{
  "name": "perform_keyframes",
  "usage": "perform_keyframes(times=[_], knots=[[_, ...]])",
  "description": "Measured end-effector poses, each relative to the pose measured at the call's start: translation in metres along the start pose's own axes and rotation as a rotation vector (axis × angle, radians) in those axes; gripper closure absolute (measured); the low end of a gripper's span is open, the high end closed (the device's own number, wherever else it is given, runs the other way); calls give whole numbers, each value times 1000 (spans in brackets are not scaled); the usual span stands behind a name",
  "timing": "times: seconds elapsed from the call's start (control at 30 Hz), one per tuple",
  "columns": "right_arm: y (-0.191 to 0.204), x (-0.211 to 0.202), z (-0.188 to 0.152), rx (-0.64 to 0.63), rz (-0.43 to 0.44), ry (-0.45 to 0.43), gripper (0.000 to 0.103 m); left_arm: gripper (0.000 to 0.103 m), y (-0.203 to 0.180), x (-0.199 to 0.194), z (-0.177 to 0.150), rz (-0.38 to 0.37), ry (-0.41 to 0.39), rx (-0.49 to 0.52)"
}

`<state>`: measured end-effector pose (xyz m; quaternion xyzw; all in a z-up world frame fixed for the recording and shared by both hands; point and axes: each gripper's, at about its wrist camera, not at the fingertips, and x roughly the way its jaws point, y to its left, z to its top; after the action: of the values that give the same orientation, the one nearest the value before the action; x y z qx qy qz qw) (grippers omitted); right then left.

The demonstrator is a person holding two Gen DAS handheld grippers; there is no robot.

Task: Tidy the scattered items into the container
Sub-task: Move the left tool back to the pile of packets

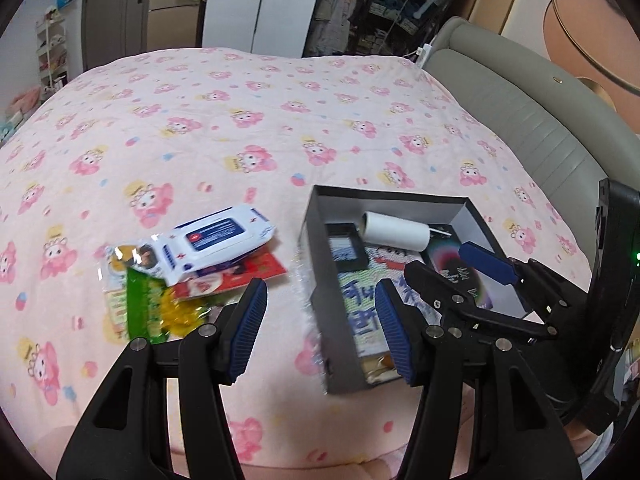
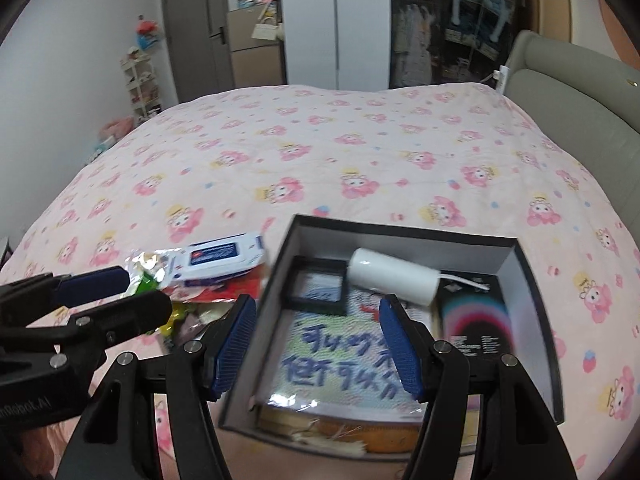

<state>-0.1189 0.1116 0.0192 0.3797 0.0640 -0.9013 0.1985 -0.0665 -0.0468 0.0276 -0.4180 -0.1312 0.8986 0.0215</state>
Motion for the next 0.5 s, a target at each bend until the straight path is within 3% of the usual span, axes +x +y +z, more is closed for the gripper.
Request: perform_keyframes(times=[0.5], knots=[[64,19,0,-113,42,34,42,47,68,-3,-12,0,2,-62]])
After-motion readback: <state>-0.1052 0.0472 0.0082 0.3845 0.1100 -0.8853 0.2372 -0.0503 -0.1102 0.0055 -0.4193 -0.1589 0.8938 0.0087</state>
